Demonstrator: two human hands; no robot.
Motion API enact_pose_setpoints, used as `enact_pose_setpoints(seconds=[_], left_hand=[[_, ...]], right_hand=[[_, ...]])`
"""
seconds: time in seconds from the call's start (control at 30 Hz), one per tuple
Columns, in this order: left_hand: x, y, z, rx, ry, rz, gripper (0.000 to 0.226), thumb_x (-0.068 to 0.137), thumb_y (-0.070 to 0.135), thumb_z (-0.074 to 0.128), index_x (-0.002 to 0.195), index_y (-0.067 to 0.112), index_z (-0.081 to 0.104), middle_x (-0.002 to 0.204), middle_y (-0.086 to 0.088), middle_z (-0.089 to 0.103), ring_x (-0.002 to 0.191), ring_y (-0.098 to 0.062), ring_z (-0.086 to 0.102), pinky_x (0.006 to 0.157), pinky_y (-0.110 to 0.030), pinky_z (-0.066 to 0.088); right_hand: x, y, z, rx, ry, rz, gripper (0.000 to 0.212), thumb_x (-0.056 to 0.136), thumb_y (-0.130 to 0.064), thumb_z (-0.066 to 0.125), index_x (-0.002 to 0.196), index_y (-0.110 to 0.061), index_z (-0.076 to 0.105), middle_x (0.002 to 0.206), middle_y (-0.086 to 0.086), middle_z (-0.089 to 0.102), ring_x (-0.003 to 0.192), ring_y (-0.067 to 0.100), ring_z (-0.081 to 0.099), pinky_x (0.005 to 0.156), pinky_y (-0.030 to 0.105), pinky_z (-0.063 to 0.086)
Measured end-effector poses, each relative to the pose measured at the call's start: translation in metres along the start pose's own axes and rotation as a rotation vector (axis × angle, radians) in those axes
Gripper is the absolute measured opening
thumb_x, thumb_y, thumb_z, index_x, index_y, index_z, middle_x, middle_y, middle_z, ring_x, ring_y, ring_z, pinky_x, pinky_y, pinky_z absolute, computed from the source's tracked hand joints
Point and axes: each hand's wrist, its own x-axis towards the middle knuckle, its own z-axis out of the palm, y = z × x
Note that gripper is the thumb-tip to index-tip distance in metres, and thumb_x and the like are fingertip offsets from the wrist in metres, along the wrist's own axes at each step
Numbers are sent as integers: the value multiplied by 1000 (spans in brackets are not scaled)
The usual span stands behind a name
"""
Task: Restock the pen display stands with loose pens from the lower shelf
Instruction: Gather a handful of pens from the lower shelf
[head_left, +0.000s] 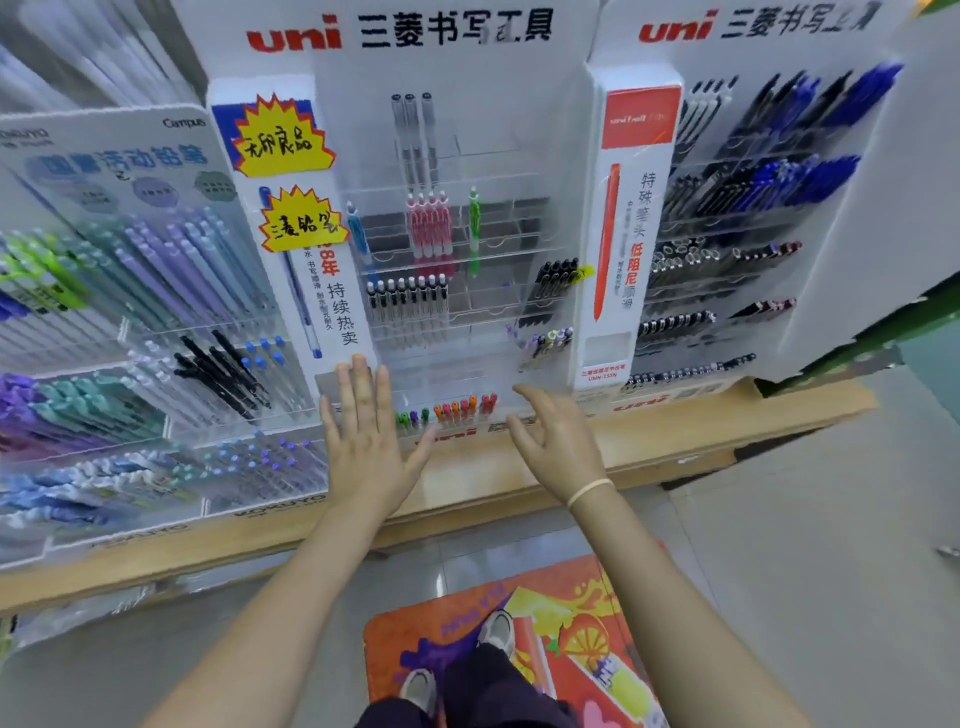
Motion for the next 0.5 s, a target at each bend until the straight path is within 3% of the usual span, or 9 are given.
enact_pose_setpoints(seconds=[0.07,0.17,0.27,0.37,0.5], left_hand=[[-2,7,-7,-100,22,-7,85,101,59,34,160,4,8,167,-18,-12,154,-32,-14,123,-55,-4],[-17,43,-10,-353,55,134,61,102,43,41,147,2,39,161,-22,26,152,-37,15,124,-50,3],[-54,92,14,-460,-29,418,52,97,40,41,129,5,59,136,-17,57,127,-39,51,111,-51,34],[-83,121,53,-481,-145,610,46,95,39,43,115,6,68,116,-11,68,104,-33,65,94,-40,37],[-87,143,130,-390,-221,777,44,94,39,43,112,8,68,107,-7,69,95,-30,66,84,-37,36]], right_hand=[[-32,3,-7,-62,67,31,43,97,-35,51,131,-12,59,122,8,64,114,26,55,97,38,44],[-91,21,-4,-144,111,205,49,96,-41,44,131,-11,59,131,9,60,121,28,54,101,44,46],[-143,49,5,-222,96,355,49,94,-42,48,132,-12,59,133,11,59,122,31,56,101,47,47],[-173,76,15,-243,67,470,51,93,-44,47,129,-11,61,131,12,60,118,32,58,98,49,49],[-179,142,48,-242,95,540,57,92,-49,42,131,-11,60,133,10,58,118,32,57,101,44,46]])
